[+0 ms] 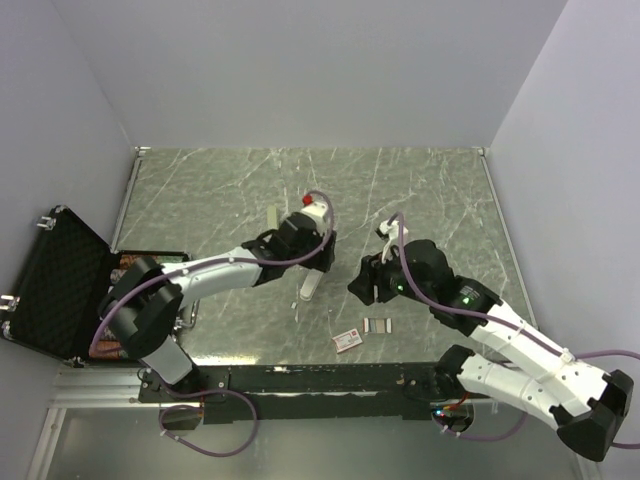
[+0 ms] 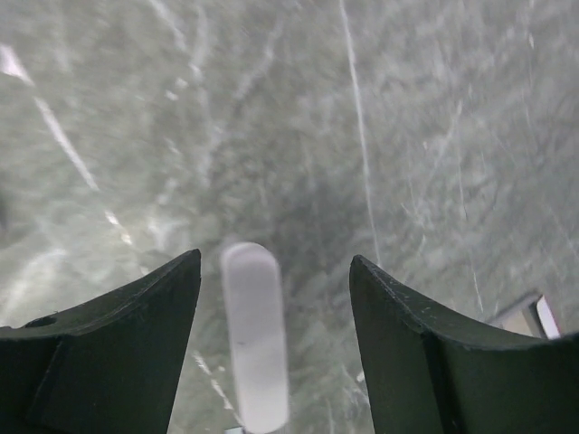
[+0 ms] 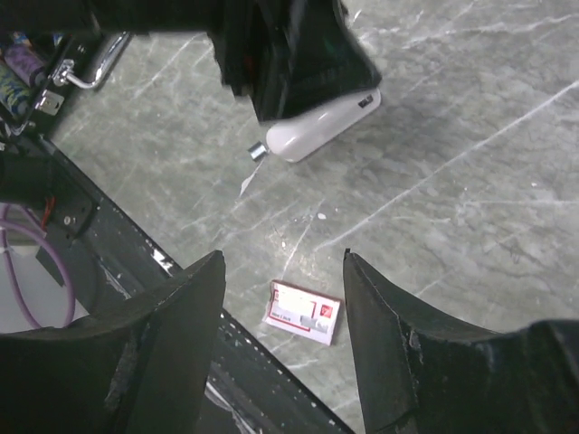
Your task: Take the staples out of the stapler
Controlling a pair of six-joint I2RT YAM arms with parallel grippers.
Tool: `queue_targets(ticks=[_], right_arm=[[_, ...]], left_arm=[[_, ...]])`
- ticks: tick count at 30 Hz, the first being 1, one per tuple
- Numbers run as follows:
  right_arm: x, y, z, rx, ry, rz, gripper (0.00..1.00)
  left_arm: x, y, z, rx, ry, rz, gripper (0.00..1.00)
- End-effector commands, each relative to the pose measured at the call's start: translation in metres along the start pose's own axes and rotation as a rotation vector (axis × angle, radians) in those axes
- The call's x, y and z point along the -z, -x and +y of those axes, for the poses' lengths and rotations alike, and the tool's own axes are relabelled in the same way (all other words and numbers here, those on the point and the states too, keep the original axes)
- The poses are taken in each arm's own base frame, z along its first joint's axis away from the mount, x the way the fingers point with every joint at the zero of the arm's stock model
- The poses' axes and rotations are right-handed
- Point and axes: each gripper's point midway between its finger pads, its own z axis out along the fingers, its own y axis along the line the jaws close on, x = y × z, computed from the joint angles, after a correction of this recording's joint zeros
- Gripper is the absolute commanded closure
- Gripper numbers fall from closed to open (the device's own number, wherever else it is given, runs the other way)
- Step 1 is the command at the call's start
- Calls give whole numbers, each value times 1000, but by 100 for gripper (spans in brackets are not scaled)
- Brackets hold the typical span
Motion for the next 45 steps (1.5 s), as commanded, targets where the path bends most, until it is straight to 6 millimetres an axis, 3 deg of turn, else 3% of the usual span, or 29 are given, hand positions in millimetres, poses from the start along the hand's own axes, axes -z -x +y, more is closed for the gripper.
queue_targets(ticks=[1, 8, 16, 31, 45], right_arm=[[5, -7, -4, -3, -23, 16, 37], [2, -11, -4, -8, -14, 23, 36], [-4, -14, -2, -16, 2, 36, 35], [-5, -18, -2, -31, 7, 39, 35], [-7, -24, 0, -49, 28, 41, 39]], left_arm=[[-11, -28, -17, -56, -24, 62, 28], [-16, -47, -5, -101, 70, 98, 27], [-11, -37, 2, -108, 107, 68, 26], [-24, -53, -19, -134, 4, 118, 31], [-30, -43, -27, -174, 18, 90, 44]])
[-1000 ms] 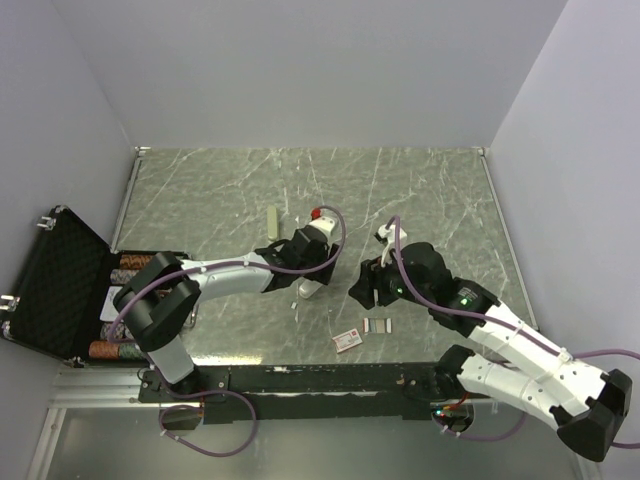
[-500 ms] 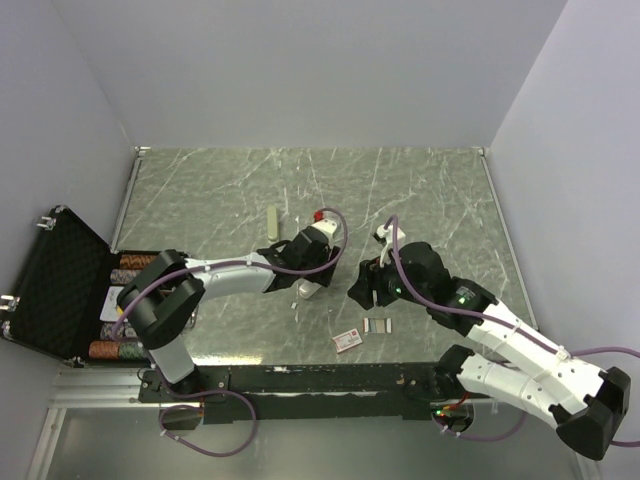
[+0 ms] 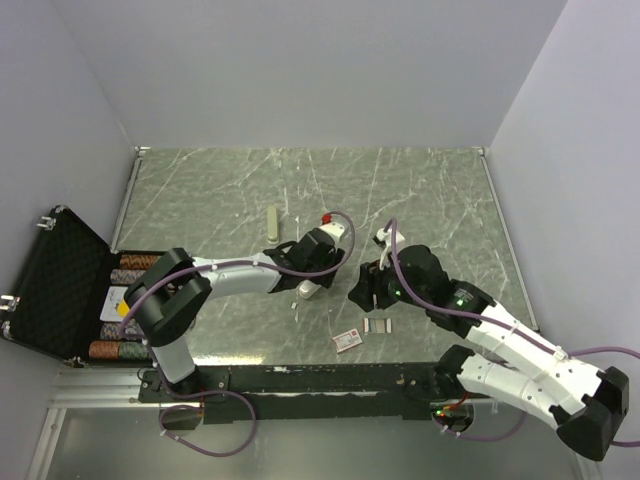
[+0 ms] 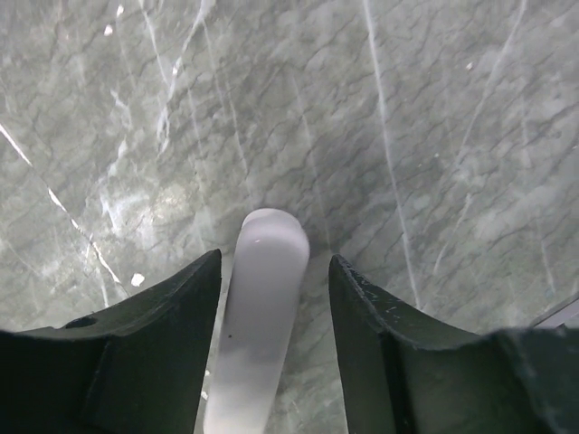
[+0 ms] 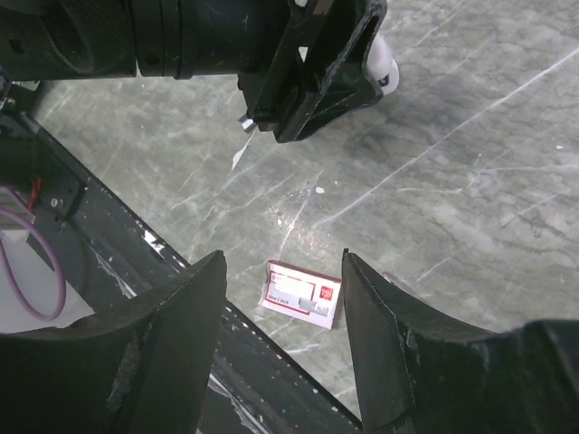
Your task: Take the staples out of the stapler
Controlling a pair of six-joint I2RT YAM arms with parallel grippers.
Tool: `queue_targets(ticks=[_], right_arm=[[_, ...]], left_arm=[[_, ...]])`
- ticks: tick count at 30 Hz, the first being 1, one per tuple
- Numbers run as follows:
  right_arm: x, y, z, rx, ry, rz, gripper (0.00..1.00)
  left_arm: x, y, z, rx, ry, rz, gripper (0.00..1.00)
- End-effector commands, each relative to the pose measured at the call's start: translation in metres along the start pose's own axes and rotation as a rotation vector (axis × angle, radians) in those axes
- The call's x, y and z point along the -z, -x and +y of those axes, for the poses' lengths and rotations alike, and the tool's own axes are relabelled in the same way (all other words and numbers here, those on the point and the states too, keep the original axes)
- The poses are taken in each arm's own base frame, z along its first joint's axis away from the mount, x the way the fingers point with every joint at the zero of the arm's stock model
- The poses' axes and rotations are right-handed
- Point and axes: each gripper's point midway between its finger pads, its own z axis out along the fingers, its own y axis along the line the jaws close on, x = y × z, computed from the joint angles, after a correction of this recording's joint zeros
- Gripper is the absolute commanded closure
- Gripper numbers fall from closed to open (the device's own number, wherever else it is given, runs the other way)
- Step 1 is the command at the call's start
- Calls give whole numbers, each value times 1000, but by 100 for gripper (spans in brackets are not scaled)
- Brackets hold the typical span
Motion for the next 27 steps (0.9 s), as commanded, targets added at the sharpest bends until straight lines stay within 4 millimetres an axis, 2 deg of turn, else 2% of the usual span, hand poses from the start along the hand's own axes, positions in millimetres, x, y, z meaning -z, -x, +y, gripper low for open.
queue_targets(ticks=[1, 11, 15, 18, 19, 20, 21, 24, 27], right_arm=[[-1, 3, 7, -14, 36, -24, 39], [-1, 4, 7, -17, 37, -29, 39], [-2, 3, 8, -20, 42, -28, 39], [-3, 2, 8, -20, 44, -26, 42], [-3, 2, 8, -21, 41, -24, 43], [-4, 2, 7, -23, 39, -23, 43], [-5, 1, 7, -23, 36, -21, 43], [-4, 2, 5, -20, 24, -20, 43], [1, 5, 4, -3, 17, -30, 43]], left_arm=[[-2, 22, -10, -24, -8, -54, 45], [-9, 11, -3, -54, 24, -23, 50], [-8, 11, 1, -52, 42, -29, 55], [-5, 13, 2, -51, 47, -36, 62], [-4, 14, 2, -49, 47, -40, 68], [-2, 16, 3, -47, 48, -46, 79], [1, 18, 3, -43, 51, -53, 98], [12, 29, 3, -25, 52, -79, 99], [30, 41, -6, -15, -6, -103, 99]])
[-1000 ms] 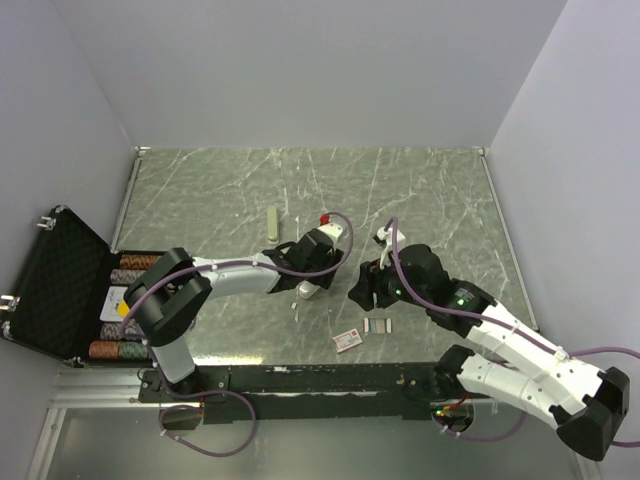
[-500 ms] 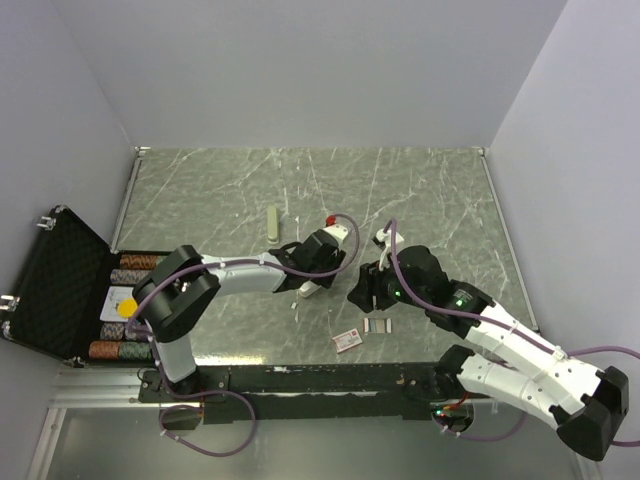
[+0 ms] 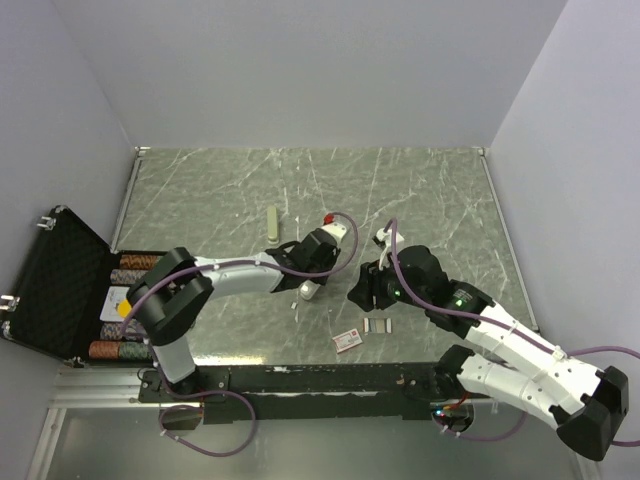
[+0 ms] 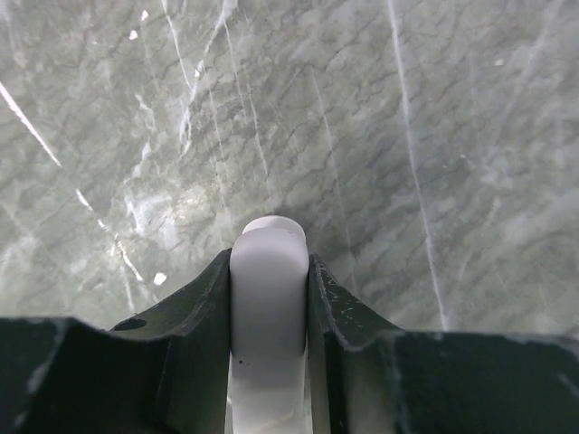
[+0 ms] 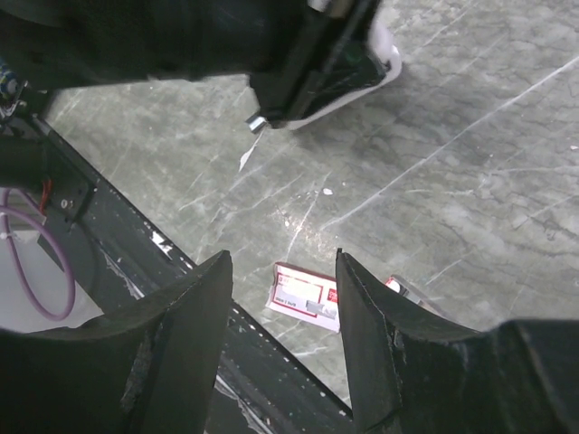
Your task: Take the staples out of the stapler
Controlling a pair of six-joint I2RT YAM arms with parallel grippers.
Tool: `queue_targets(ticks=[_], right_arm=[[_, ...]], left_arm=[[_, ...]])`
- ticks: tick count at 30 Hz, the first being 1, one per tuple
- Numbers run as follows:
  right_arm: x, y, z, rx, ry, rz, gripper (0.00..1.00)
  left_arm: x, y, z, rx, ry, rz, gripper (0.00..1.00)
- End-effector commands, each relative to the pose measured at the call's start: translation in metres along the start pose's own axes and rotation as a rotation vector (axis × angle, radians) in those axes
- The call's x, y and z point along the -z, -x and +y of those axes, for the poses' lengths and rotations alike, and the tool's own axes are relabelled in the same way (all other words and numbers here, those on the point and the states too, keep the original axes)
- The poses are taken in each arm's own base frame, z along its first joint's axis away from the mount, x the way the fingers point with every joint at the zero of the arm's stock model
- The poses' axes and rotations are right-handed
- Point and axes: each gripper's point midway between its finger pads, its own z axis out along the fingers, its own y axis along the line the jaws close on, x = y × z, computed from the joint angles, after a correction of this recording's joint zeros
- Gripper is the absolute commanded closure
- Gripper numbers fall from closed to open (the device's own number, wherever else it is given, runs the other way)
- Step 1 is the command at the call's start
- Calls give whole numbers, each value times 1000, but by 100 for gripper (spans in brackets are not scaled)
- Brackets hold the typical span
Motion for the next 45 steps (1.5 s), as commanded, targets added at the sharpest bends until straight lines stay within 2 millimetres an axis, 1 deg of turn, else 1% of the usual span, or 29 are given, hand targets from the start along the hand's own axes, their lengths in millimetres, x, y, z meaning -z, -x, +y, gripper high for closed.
queue_targets(ticks=[1, 5, 9, 13, 16, 18, 22, 27, 33, 40, 45], right_arm=[[6, 9, 2, 26, -4, -31, 42], [23, 25, 11, 76, 17, -62, 40], [40, 35, 23, 129, 61, -81, 38], [61, 44, 45, 206, 169, -106, 38], [78, 49, 66, 265, 273, -115, 39], [85, 49, 77, 300, 333, -107, 40], [92, 47, 89, 335, 405, -91, 42], [96, 43, 105, 348, 511, -85, 43], [91, 46, 109, 343, 537, -87, 44], [81, 48, 114, 335, 566, -87, 48], [76, 49, 116, 333, 579, -83, 52]], left_arm=[[42, 45, -12, 39, -79, -115, 99], [83, 61, -30, 28, -229, -160, 99], [124, 62, -58, -11, -437, -160, 99], [163, 56, -79, -44, -624, -161, 99], [190, 54, -90, -68, -741, -173, 99], [210, 54, -97, -81, -818, -199, 99], [239, 59, -104, -107, -917, -246, 99], [260, 61, -112, -122, -1004, -268, 99], [280, 63, -117, -132, -1080, -290, 99], [292, 67, -120, -134, -1123, -319, 99], [296, 68, -122, -133, -1144, -326, 99]])
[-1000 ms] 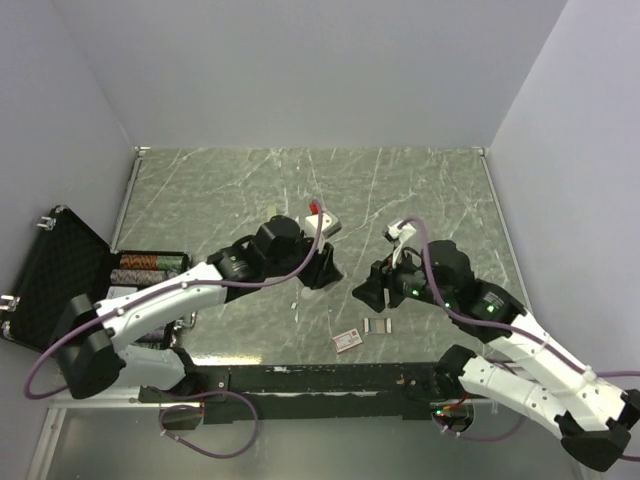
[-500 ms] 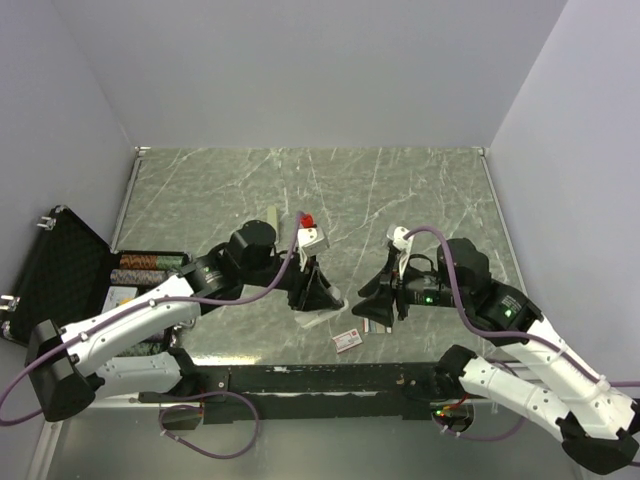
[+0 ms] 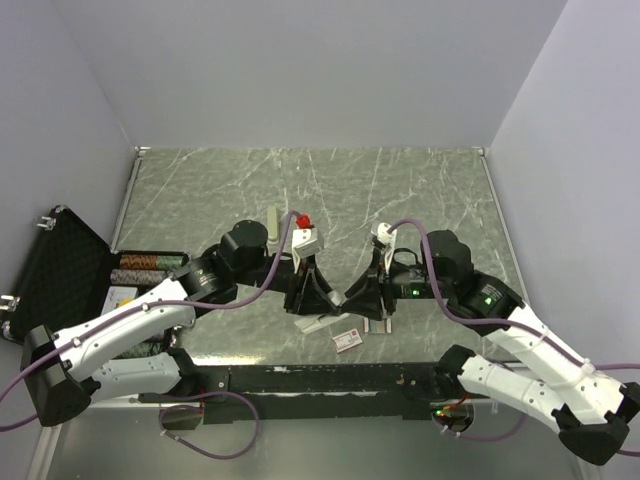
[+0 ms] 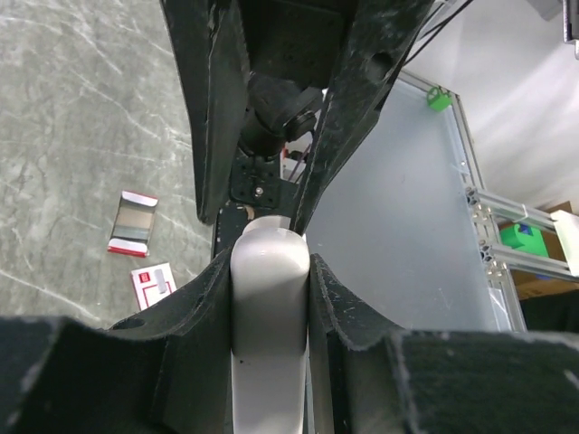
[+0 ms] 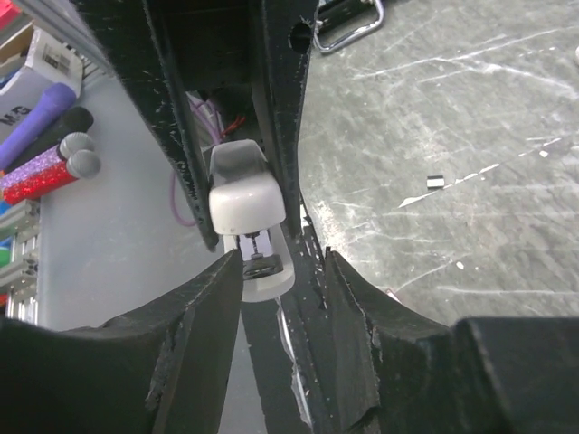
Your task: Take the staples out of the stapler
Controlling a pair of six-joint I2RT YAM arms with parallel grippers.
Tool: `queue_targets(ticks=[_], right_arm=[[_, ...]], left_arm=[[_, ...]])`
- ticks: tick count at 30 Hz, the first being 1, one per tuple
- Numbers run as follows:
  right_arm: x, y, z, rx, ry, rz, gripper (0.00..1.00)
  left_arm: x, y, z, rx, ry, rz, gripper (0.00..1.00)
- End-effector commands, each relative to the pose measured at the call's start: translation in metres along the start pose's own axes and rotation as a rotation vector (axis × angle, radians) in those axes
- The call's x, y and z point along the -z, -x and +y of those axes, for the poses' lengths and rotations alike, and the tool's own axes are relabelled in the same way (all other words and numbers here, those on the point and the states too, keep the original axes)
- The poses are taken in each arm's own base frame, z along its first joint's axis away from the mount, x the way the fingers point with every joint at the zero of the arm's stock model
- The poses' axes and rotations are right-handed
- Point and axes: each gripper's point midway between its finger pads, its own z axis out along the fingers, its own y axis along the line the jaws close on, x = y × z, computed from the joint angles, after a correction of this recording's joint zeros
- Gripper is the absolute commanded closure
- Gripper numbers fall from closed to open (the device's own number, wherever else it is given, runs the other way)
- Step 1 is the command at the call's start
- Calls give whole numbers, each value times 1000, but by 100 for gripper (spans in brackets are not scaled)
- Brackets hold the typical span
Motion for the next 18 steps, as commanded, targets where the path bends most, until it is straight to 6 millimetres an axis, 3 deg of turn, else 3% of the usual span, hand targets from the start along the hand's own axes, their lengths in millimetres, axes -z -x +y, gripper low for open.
queue_targets(ticks=[1, 7, 11, 18], right_arm=[[-4, 13, 9, 34, 50, -45, 53], [-7, 2, 15, 19, 95, -27, 64], [-10, -12, 16, -1, 115, -8, 65], [-18, -33, 20, -34, 151, 6, 85]], left_arm=[[4, 19, -21, -52, -80, -59, 99], [4, 22, -19, -53, -58, -80, 99], [6, 39, -20, -80, -41, -150, 99], [12, 69, -15, -94, 34, -280, 99]])
